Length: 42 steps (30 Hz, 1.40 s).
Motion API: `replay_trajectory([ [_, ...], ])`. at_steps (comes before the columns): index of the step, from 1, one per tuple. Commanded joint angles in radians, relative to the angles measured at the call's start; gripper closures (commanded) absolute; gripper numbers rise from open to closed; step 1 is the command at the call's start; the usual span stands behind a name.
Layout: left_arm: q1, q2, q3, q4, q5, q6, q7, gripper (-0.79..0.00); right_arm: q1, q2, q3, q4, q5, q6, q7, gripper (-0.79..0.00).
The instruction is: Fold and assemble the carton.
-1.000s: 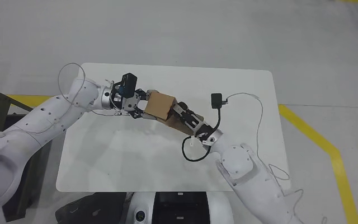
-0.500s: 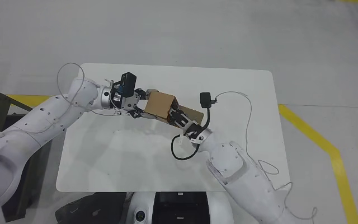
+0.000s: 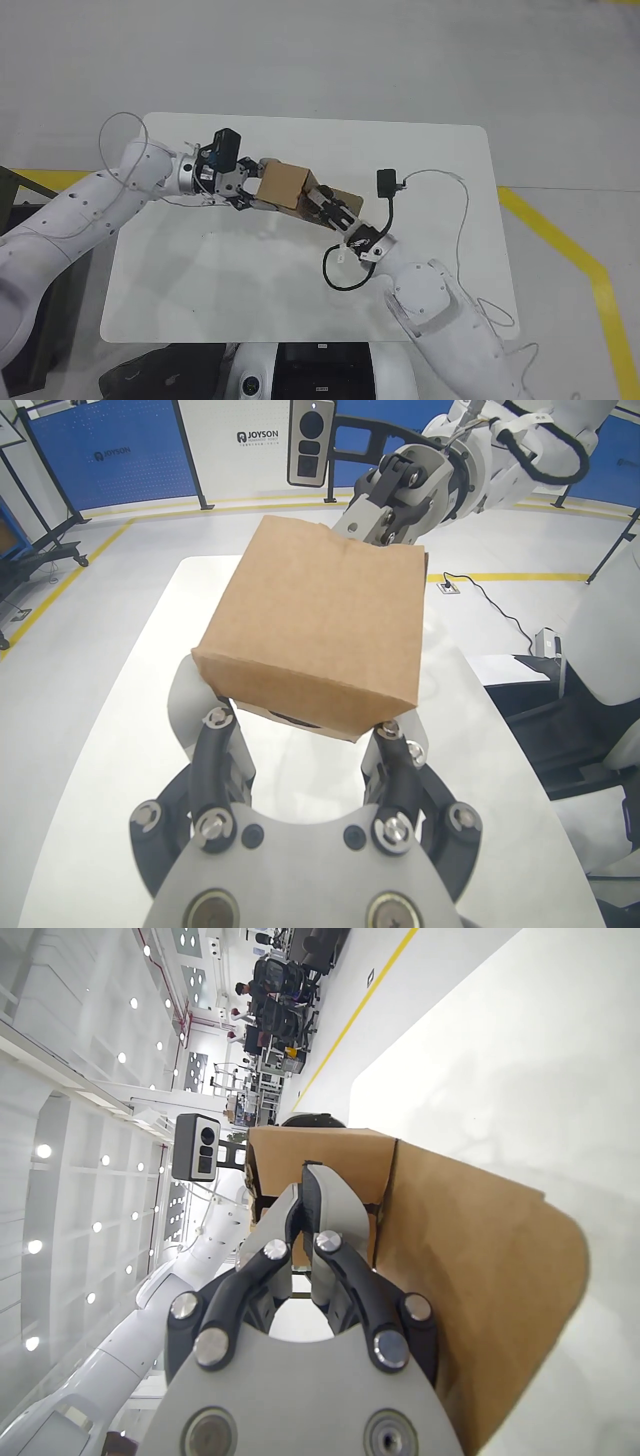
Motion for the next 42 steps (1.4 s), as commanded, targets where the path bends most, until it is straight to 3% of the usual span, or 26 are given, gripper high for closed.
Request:
replay_trajectory([
  [1,0.000,-0.001,0.000,-0.002,0.002,0.000,0.000,-0.348,0.008,-0.003,-0.009,0.009,0.003,0.001,0.008,0.000],
  [12,-0.001,-0.005,0.000,0.000,0.003,0.000,0.000,-0.348,0.092,-0.031,-0.078,0.081,0.027,0.003,0.001,0.000],
  [24,0.000,-0.002,0.000,0.014,-0.005,0.000,0.000,-0.348,-0.153,0.020,0.142,-0.125,0.014,-0.070,0.016,0.000],
  [30,-0.001,0.000,0.000,0.013,-0.006,0.000,0.000,-0.348,-0.240,0.037,0.262,-0.148,0.057,-0.109,0.005,0.000],
  [35,-0.003,0.005,0.000,0.008,-0.010,0.000,0.000,-0.348,-0.248,0.043,0.308,-0.094,0.089,-0.076,0.046,0.000],
  [42,-0.004,0.008,0.000,0.003,-0.017,0.000,0.000,-0.348,-0.200,0.040,0.252,-0.048,0.075,-0.055,0.085,0.000],
])
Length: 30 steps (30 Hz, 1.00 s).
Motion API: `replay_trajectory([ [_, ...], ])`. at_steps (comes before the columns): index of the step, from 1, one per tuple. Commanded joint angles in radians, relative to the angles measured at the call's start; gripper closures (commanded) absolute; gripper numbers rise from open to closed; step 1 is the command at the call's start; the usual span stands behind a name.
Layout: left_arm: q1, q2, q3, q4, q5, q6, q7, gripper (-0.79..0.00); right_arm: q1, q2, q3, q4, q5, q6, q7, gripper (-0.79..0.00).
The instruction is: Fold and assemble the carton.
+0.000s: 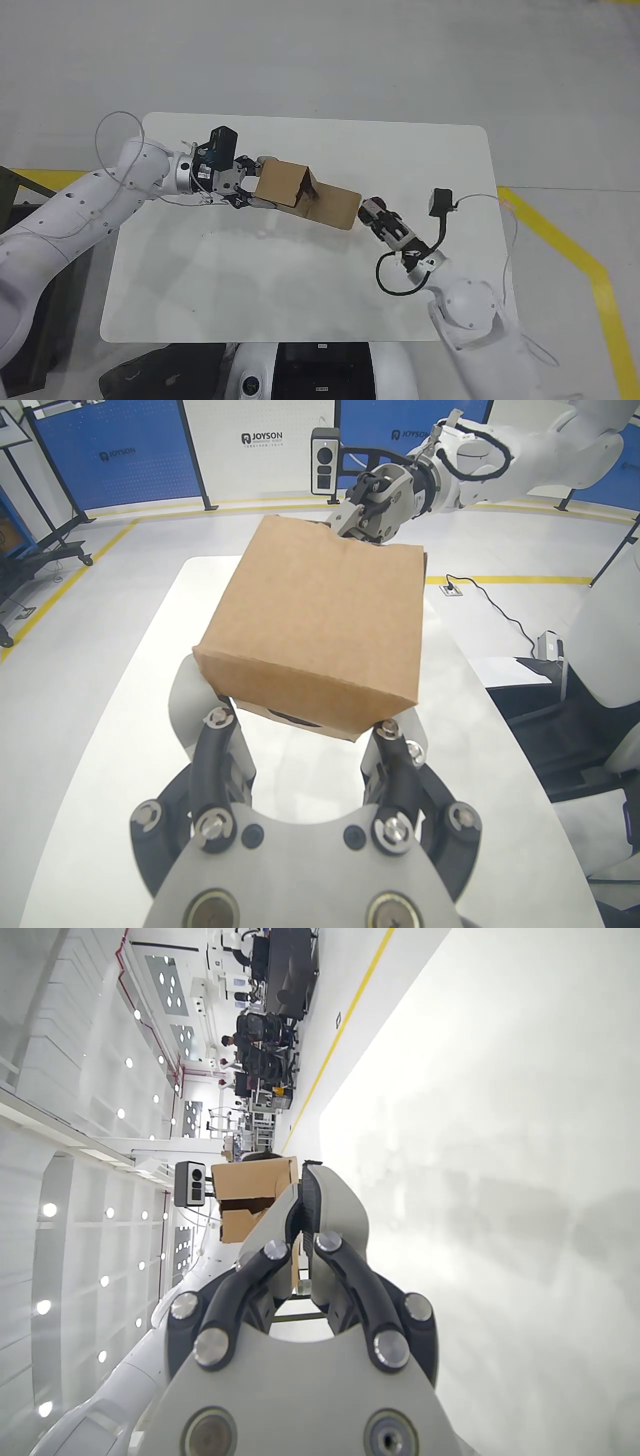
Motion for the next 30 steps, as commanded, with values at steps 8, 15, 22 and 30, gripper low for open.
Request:
replay_trajectory([
  [8,-0.004,-0.001,0.000,-0.002,0.009,0.000,0.000,-0.345,0.063,-0.010,-0.063,0.027,0.027,-0.006,0.012,0.000],
  [15,0.000,-0.006,0.000,0.004,0.031,0.000,0.000,-0.345,0.108,-0.017,-0.122,0.028,0.005,0.019,0.021,0.000],
  [22,-0.003,-0.012,0.000,0.010,0.045,0.000,0.000,-0.345,0.156,-0.027,-0.178,0.034,-0.021,0.055,0.006,-0.009],
  [30,-0.004,-0.016,0.000,0.013,0.051,0.000,0.000,-0.345,0.164,-0.030,-0.184,0.033,0.013,0.038,0.017,-0.108],
])
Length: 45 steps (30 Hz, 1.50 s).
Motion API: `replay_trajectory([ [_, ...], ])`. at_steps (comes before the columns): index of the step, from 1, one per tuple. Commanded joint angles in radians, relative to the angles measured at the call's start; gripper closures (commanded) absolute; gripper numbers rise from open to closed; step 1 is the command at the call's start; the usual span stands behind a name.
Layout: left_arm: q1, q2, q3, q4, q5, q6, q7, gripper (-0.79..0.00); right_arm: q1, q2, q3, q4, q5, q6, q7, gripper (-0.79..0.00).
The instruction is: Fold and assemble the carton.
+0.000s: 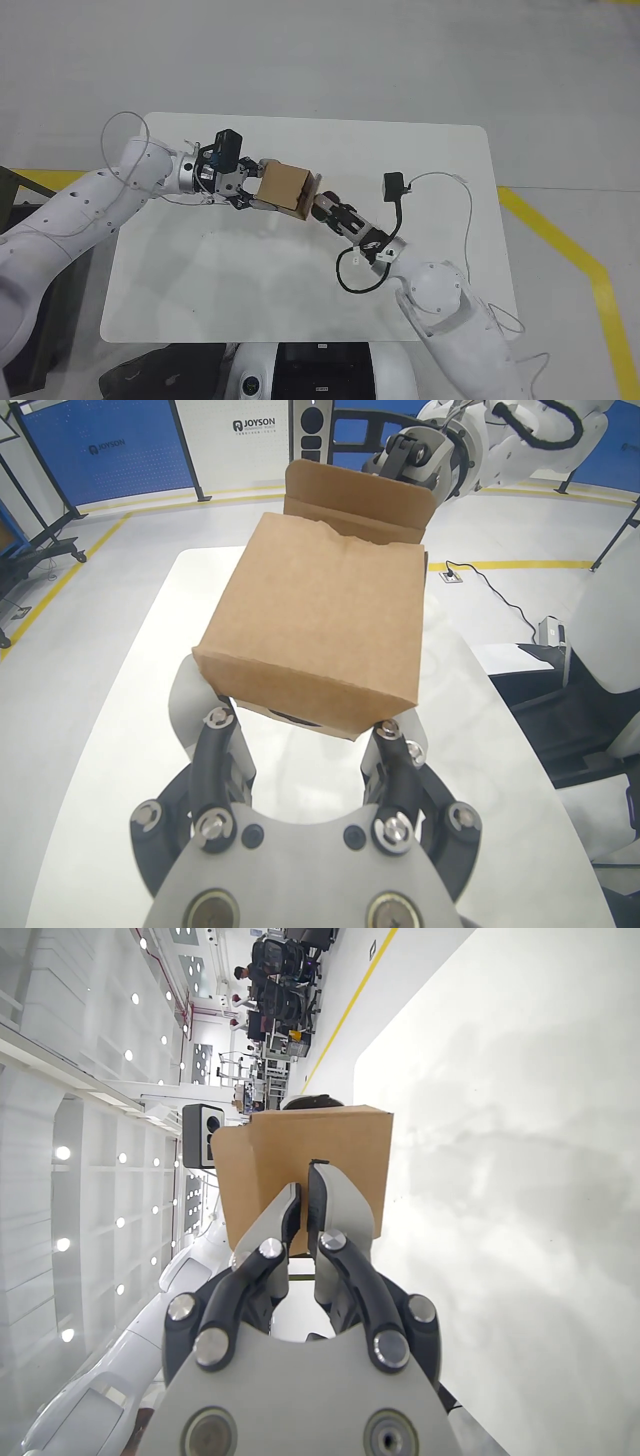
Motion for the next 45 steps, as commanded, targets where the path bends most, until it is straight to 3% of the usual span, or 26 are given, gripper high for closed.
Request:
replay_trajectory([
  [1,0.000,-0.001,0.000,0.001,0.003,0.000,0.000,-0.345,0.000,0.000,0.000,-0.002,0.002,0.000,0.002,-0.117],
  [4,0.001,-0.003,0.000,0.004,0.012,0.000,0.000,-0.345,0.004,0.000,-0.004,-0.007,-0.012,0.006,0.003,-0.169],
  [15,0.003,-0.008,0.000,0.022,0.033,0.000,0.000,-0.351,0.015,0.002,-0.019,-0.044,-0.109,0.073,-0.003,-0.179],
  [25,0.001,-0.017,0.000,0.039,0.045,0.000,0.000,-0.345,0.022,-0.001,-0.040,-0.044,-0.150,0.111,-0.012,-0.259],
  [45,-0.002,-0.014,0.000,0.033,0.024,0.000,0.000,-0.342,0.037,-0.010,-0.055,-0.033,-0.163,0.145,-0.047,-0.108],
])
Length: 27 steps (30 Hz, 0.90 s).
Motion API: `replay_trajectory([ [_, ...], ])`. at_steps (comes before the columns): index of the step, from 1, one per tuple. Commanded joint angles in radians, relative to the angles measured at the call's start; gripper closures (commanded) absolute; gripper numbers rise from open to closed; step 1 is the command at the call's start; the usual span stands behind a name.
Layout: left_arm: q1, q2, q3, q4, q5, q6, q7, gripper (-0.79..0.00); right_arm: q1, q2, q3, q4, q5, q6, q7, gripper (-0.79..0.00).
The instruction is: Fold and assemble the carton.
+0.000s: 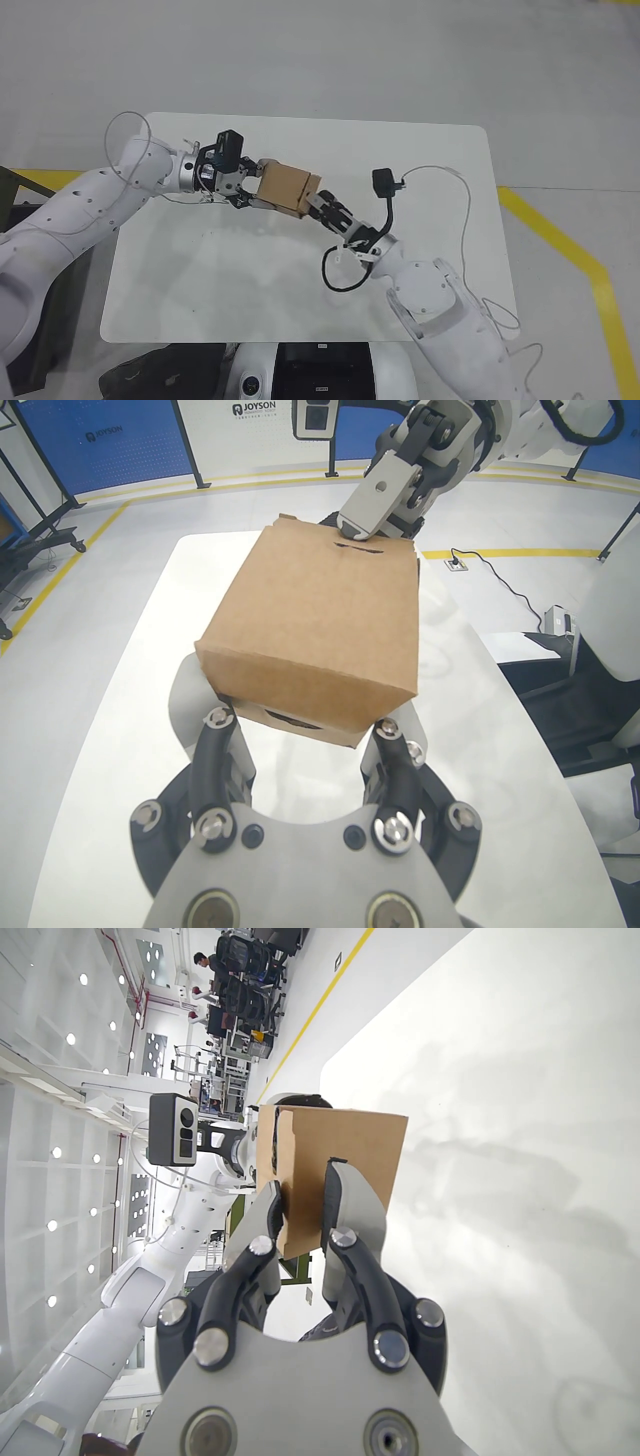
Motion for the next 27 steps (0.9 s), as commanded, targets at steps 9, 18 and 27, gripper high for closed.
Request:
replay_trajectory([
  [9,0.000,0.003,0.000,-0.006,0.000,0.000,0.000,-0.342,0.005,-0.005,-0.015,-0.002,-0.027,0.022,-0.017,-0.102],
  [18,0.000,-0.002,0.000,-0.004,0.014,0.000,0.000,-0.345,0.037,-0.017,-0.068,-0.008,-0.077,0.058,-0.041,-0.105],
  [27,0.004,-0.007,0.000,0.008,0.014,0.000,0.000,-0.345,0.044,-0.025,-0.090,0.003,-0.104,0.077,-0.048,-0.034],
])
